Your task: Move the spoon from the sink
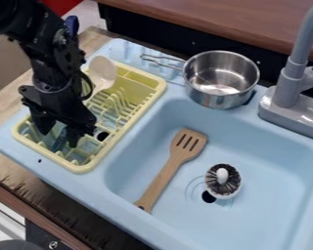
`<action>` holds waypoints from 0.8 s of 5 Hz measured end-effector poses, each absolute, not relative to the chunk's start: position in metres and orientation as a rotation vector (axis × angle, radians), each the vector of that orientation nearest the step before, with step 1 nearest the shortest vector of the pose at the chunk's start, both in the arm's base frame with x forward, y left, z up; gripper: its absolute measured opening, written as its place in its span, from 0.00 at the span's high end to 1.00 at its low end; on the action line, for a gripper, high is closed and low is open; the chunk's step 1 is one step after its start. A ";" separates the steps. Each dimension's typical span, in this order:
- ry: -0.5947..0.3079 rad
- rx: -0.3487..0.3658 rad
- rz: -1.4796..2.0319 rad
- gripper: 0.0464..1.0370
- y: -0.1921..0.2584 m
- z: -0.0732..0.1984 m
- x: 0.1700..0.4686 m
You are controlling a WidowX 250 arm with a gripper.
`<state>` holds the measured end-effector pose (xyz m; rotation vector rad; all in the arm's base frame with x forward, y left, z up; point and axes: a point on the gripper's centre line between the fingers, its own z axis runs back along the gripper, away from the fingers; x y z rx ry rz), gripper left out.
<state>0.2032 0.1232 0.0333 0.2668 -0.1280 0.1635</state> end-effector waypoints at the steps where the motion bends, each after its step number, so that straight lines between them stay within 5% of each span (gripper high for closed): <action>1: -0.077 0.237 0.169 0.03 0.117 0.033 0.197; 4: -0.090 0.208 0.204 0.04 0.085 0.060 0.200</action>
